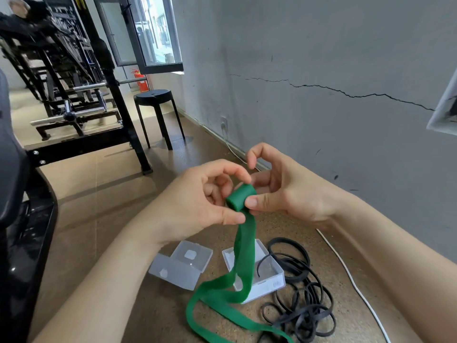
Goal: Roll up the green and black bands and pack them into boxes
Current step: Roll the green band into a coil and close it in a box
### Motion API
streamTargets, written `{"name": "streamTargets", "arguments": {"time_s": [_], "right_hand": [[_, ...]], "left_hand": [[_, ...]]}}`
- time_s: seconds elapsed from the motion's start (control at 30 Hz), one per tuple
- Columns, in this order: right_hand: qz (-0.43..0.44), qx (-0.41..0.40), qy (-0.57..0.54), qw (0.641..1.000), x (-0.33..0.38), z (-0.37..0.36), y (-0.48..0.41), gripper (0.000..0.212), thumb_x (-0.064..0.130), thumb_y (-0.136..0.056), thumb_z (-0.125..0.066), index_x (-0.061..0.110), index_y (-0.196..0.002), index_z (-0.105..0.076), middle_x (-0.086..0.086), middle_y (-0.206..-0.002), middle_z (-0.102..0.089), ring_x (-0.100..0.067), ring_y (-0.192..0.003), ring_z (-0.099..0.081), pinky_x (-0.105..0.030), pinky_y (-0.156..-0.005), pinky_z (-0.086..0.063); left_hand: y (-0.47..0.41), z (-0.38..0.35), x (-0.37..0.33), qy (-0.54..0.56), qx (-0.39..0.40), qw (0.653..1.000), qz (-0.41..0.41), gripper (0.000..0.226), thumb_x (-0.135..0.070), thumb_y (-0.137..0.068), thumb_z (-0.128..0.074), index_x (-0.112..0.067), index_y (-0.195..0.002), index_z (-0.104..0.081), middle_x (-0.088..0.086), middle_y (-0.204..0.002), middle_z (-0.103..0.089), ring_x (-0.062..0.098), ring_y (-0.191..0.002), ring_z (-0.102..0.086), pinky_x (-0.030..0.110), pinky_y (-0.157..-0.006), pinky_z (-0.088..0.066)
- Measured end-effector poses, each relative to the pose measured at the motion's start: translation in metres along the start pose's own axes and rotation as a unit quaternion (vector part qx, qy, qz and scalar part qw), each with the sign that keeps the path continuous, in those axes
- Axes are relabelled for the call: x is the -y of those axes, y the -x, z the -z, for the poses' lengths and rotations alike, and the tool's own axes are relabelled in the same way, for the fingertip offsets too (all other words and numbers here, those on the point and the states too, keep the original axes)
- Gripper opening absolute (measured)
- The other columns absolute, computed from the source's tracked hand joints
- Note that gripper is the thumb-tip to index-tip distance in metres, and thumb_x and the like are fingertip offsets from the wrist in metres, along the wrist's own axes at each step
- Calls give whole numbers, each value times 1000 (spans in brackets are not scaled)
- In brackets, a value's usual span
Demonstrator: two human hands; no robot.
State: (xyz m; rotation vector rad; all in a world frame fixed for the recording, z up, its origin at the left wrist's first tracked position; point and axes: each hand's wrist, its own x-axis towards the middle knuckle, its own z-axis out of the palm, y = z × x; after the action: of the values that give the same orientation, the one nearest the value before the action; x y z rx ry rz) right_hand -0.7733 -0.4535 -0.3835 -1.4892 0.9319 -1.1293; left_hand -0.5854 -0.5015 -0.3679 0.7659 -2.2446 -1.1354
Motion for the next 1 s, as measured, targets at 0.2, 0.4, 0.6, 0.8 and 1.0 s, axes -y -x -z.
{"name": "streamTargets", "arguments": {"time_s": [0.2, 0.4, 0.6, 0.8, 1.0], "right_hand": [[-24, 54, -3, 998, 3, -5, 2, 50, -9, -74, -64, 14, -104, -33, -25, -81, -58, -23, -62, -58, -26, -59, -53], [-129, 37, -22, 991, 2, -6, 2, 52, -1, -79, -71, 16, -119, -41, -11, -71, -64, -9, -42, -48, -16, -34, -33], [-131, -1, 93, 987, -1, -12, -1, 59, 53, -73, -75, 17, -115, -55, -20, -81, -66, -27, -65, -54, -23, -44, -45], [-53, -23, 52, 997, 1, -12, -1, 50, 23, -71, -71, 15, -106, -37, -5, -58, -62, -11, -45, -48, -20, -46, -42], [-40, 26, -48, 998, -2, -7, 3, 51, 10, -71, -76, 19, -104, -39, -17, -74, -65, -23, -59, -47, -25, -52, -41]], "left_hand": [[7, 8, -6, -34, 82, 996, -4, 48, -27, -58, -90, -38, -101, -72, 28, -80, -55, 19, -59, -43, 28, -62, -44], [12, 3, -12, -169, 18, 985, -35, 32, -16, -58, -89, -28, -85, -74, 4, -58, -39, 6, -50, -31, 19, -51, -32], [10, 0, -8, -297, -22, 952, -64, 24, -27, -63, -86, -26, -79, -69, -9, -49, -44, 9, -48, -39, 27, -50, -37], [5, 5, -3, -150, 0, 989, -16, 42, -16, -59, -89, -36, -91, -71, -2, -61, -47, 6, -55, -40, 22, -58, -39], [5, 11, 9, 101, 71, 992, -16, 52, -16, -52, -91, -28, -101, -75, 10, -102, -72, 17, -98, -66, 26, -89, -52]]}}
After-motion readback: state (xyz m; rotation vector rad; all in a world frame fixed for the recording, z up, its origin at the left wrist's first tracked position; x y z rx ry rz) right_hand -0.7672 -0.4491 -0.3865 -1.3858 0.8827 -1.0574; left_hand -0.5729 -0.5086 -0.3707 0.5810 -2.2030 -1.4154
